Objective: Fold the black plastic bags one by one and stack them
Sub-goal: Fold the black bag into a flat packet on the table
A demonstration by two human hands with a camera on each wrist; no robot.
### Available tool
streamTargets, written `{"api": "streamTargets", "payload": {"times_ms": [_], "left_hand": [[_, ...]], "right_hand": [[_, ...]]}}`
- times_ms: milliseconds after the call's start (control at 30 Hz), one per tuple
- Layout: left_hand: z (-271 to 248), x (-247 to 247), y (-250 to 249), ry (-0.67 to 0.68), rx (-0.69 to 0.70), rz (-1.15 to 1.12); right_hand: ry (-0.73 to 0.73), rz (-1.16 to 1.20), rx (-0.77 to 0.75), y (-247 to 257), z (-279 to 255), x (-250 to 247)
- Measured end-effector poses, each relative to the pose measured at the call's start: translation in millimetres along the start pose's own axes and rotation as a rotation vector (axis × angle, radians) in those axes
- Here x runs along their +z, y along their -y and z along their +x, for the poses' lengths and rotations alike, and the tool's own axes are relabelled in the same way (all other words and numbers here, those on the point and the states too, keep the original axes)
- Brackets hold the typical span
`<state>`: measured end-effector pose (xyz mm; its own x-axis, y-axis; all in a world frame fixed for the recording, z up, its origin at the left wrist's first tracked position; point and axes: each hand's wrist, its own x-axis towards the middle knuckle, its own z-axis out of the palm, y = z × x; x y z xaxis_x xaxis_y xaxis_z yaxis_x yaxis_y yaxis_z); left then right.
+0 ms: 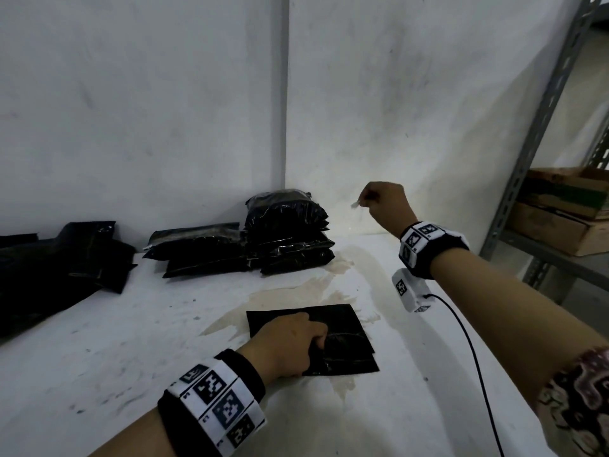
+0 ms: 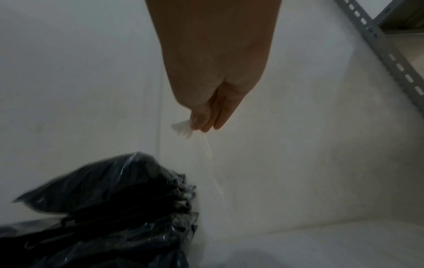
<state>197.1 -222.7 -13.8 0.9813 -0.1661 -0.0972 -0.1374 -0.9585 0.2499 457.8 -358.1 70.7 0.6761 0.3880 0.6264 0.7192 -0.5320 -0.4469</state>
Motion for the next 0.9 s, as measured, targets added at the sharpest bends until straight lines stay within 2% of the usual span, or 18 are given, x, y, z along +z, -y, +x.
{"api": "streamTargets", "payload": {"times_ms": [100,200,300,433,567,700,900], "left_hand": [[1.6,-0.6,-0.7,-0.001,0.003,0.003],[1.7,0.1,-0.3,-0.016,0.007,0.010],[0.8,1.8,-0.1,-0.035,0.016,0.023],[0.9,3.3,1.6,-0.044,0.031,0.021],[1.9,5.1,3.4,-0.034,0.032,0.017],[1.9,3.9,1.9,-0.023,0.026,0.005],[-8.8,6.8,4.2,0.029,-0.024,0.033]], "right_hand": [[0.052,-0.037,0.024,4.5,12.4,-3.6],[0.034,-0.048,0.057,1.8,17.8,0.1],[-0.098,-0.021,0.054,-3.2,25.1,2.8],[-0.167,-0.034,0.035,1.1,32.7,4.6],[-0.379,0.083,-0.035,16.5,46.5,-5.1],[-0.339,0.142,-0.088,43.7,57.7,-15.7],[-0.272,0.220,-0.134,70.0,37.7,-22.4]]}}
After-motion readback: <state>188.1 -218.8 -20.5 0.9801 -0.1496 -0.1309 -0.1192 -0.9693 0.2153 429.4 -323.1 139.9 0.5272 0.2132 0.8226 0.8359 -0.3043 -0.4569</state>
